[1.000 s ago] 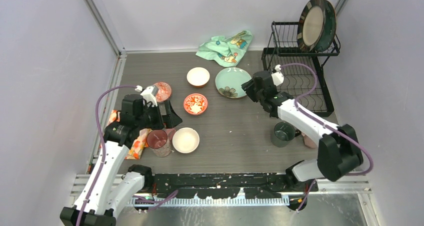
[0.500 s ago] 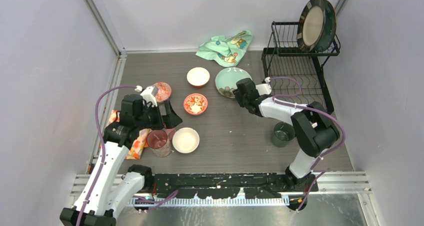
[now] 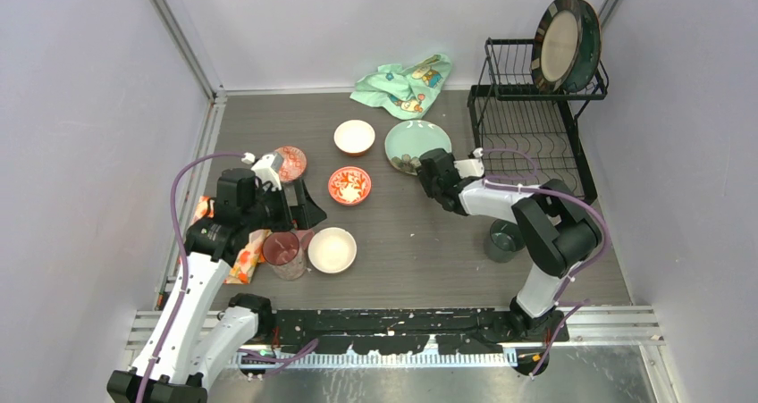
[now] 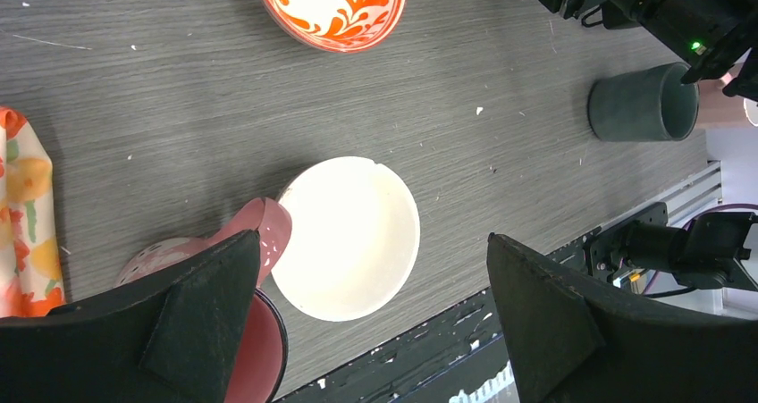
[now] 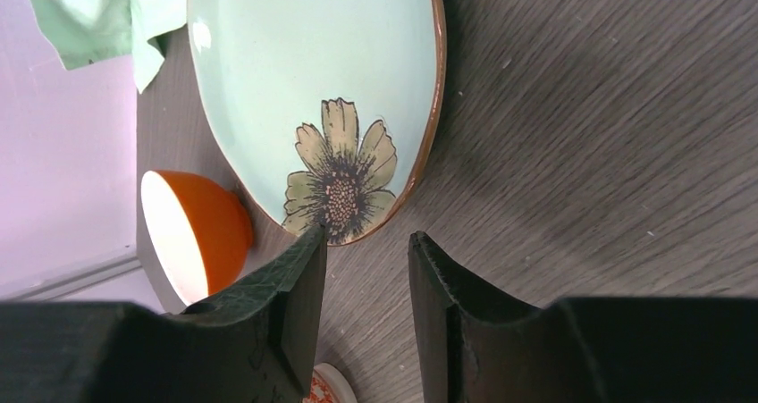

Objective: Load the mixed dishes into the dish rack
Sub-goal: Pick up the plate at the center of the board.

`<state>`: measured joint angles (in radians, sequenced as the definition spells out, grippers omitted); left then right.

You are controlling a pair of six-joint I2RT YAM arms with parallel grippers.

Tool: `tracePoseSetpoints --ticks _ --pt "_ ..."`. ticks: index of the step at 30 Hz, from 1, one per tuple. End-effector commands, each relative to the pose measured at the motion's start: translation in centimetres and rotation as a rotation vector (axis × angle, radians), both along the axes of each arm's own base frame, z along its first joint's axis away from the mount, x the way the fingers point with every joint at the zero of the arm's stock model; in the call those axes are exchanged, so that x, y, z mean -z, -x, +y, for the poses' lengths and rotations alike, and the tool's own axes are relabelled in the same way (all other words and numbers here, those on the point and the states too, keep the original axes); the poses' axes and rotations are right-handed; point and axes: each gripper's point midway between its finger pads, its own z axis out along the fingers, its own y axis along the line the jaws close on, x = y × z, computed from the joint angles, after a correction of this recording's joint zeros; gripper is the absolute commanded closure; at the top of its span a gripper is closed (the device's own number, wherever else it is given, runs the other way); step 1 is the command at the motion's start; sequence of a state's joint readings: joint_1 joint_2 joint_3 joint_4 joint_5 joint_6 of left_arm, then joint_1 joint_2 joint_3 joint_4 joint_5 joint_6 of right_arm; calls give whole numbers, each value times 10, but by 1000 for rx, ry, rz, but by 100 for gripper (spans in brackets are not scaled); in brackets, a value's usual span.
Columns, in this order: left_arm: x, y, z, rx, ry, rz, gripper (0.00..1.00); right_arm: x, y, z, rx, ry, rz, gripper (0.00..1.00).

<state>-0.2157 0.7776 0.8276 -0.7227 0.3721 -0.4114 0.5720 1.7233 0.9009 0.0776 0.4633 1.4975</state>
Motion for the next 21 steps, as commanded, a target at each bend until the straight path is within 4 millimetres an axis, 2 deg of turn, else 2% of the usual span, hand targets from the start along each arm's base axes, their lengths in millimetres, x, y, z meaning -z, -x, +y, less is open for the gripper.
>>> tracePoseSetpoints --ticks 1,11,21 --pt "-8 -2 -5 23 21 -39 1 -4 -11 -1 58 -2 -52 56" --pt "-9 -2 -5 25 22 -41 2 2 -18 1 80 1 -51 56" --pt "-9 -2 -6 27 21 -40 2 17 -22 3 96 -8 -37 55"
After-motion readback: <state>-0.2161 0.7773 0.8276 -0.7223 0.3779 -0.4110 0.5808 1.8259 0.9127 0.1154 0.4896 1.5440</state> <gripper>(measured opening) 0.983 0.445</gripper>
